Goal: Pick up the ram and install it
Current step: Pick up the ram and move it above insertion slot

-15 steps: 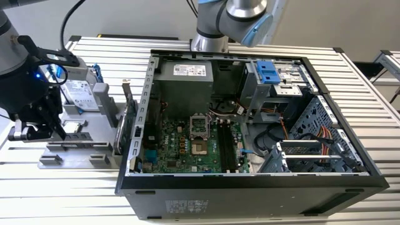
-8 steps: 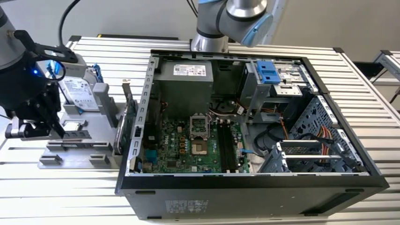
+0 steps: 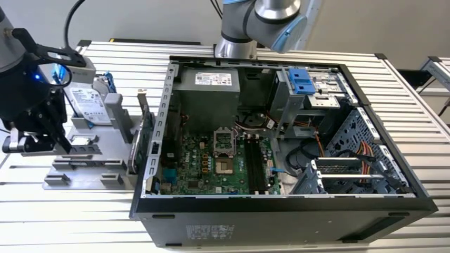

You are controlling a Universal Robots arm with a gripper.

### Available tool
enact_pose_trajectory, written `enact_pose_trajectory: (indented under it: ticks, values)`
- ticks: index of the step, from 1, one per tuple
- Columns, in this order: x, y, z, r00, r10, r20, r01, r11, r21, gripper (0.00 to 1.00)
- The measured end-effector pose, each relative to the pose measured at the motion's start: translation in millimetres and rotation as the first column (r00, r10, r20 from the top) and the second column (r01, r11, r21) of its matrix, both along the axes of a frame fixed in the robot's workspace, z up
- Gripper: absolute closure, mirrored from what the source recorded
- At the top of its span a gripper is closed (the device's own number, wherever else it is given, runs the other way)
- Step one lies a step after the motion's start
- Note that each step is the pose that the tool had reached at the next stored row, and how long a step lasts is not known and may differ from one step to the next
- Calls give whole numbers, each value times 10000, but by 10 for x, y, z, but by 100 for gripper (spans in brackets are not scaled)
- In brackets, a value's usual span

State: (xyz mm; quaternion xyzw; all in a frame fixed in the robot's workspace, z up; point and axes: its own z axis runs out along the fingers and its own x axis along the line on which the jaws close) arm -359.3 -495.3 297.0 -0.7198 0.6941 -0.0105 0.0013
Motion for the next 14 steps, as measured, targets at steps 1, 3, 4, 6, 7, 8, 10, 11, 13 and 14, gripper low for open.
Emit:
enact_pose_trajectory:
  ticks: [1,3,4,6,7,8,10,11,13,14]
  values:
    - [0,0,6,10000,-1,1,1,10000,1,100]
    - [0,0,20,10000,0,0,0,10000,0,100]
    - [0,0,27,10000,0,0,0,10000,0,100]
    - [0,0,38,10000,0,1,0,10000,1,100]
    - [0,0,44,10000,0,0,0,10000,1,100]
    - [0,0,50,10000,0,1,0,10000,0,100]
    - [0,0,61,10000,0,0,0,10000,0,100]
    - [0,0,67,10000,0,0,0,10000,0,100]
    - [0,0,79,10000,0,0,0,10000,0,100]
    - [0,0,86,10000,0,0,0,10000,0,100]
